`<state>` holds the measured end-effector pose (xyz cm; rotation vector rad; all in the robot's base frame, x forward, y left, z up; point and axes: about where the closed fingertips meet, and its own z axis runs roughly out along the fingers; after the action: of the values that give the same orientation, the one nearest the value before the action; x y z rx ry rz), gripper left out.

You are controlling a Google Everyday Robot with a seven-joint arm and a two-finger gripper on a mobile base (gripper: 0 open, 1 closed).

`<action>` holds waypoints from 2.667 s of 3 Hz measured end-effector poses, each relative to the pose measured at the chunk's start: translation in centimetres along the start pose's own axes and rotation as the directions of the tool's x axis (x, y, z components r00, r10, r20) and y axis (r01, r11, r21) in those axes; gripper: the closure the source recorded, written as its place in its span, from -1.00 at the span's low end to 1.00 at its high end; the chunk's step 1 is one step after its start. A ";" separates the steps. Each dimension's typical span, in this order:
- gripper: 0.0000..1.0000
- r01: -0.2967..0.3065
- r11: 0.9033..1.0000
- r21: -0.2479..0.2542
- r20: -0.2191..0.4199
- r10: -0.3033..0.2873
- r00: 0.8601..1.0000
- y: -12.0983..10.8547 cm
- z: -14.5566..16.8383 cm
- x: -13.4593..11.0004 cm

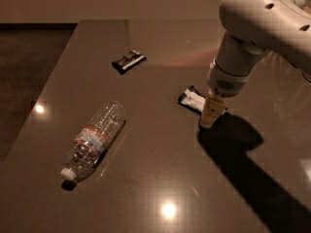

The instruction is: Move rxbar blueberry near water bottle

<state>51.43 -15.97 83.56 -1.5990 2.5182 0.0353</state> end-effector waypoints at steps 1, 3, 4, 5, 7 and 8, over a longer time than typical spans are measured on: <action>0.27 0.001 1.000 -0.005 0.001 -0.001 1.000 0.1 -0.2 -0.3; 1.00 0.002 1.000 -0.005 0.001 -0.002 1.000 0.1 -0.3 -0.3; 1.00 0.096 0.995 -0.025 0.051 -0.094 0.994 4.7 -2.4 -1.2; 1.00 0.222 0.974 -0.049 0.113 -0.215 0.970 10.5 -4.8 -2.8; 1.00 0.340 0.937 -0.079 0.153 -0.326 0.933 15.9 -4.6 -5.1; 0.62 0.370 0.925 -0.086 0.153 -0.355 0.922 17.0 -3.4 -5.9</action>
Offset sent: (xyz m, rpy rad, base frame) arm -0.0270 0.0241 0.0337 0.0399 -0.0217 0.0874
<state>38.12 -3.74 86.71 -2.0102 2.1175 0.2377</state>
